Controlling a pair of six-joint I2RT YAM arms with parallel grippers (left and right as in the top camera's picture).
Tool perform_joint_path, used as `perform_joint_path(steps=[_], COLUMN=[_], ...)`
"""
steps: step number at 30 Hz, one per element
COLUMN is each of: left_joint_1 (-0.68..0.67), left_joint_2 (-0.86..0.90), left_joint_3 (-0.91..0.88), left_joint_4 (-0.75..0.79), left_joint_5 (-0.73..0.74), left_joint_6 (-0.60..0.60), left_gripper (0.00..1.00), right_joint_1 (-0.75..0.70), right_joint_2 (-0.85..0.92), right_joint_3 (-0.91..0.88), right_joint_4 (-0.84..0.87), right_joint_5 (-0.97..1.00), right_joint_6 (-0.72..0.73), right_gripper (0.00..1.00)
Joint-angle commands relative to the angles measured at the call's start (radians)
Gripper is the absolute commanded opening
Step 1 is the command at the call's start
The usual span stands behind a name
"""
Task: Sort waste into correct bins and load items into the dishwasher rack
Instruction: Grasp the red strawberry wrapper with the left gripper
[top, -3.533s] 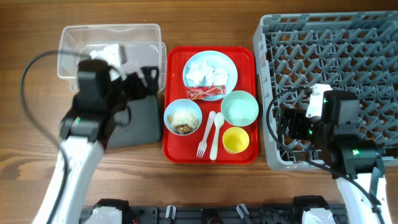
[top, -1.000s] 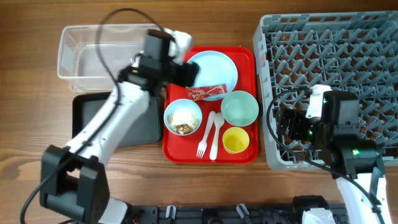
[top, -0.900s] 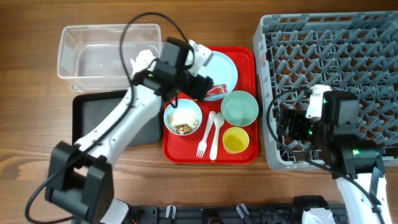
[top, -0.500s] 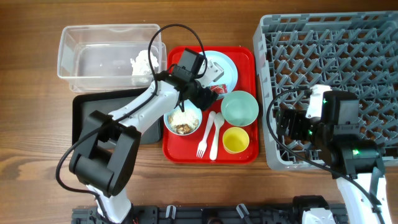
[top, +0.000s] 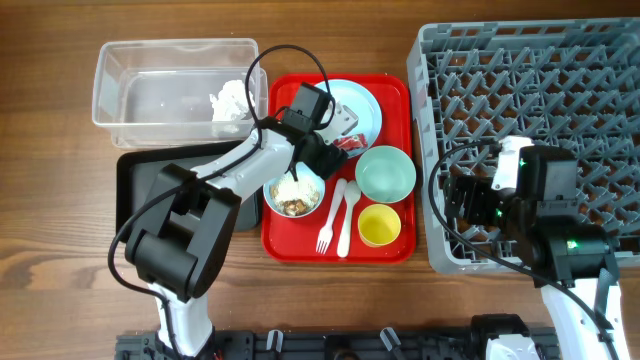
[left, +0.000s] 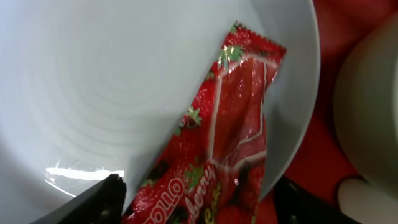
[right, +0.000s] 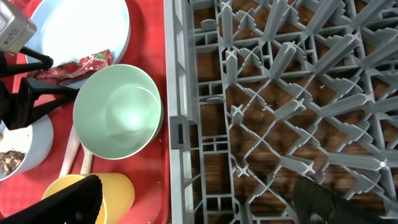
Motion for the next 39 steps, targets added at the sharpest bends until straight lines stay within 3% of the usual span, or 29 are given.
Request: perform_joint_path(steps=[1,7,10,15,18,30,32,36,39], left_joint_1=[-0.002,-0.002,-0.002,-0.002,-0.003,-0.003,-0.003,-0.003,-0.003], left_joint_2=[0.020,0.012,-0.008,-0.066,-0.080,-0.081,-0.081,-0.081,-0.074], left_joint_3=[0.000,0.000,0.000,0.000,0.000,0.000,0.000,0.000,0.000], left_joint_4=[0.019,0.012,0.009,0.001,-0.014,-0.064,-0.066,-0.072,-0.093], left_joint_5=[-0.009,-0.032,-0.032,-0.032,-0.032,-0.032,-0.032,-0.032,-0.039], left_joint_6=[0.009,0.005,0.000,-0.056,-0.075,-0.078,-0.077,-0.077,-0.070], left_gripper=[0.69,0.34,0.26,0.27,0.45,0.39,0.55,0.60,0.58], right_joint_1=[0.002,0.002,0.002,0.002,0.002,0.002,0.002,0.002,0.002], right_joint_2=[-0.005,-0.005,-0.005,-0.005,-0.005,-0.005,-0.005,-0.005,-0.005], right_joint_3=[0.023,0.023,0.023,0.023,0.023,0.023,0.023,0.023,0.023], right_joint_4=[0.002,0.002,0.001,-0.002,-0.003,-0.005,-0.005,-0.005,-0.005], right_joint_5=[-0.016,-0.016,-0.016,-0.016,-0.016,-0.016,-0.016,-0.016,-0.016], right_joint_6=[0.014,0.014,0.014,0.014,0.014,0.014,0.014,0.014,0.014], right_gripper=[1.00,1.00,1.00,1.00,1.00,1.00,1.00,1.00,1.00])
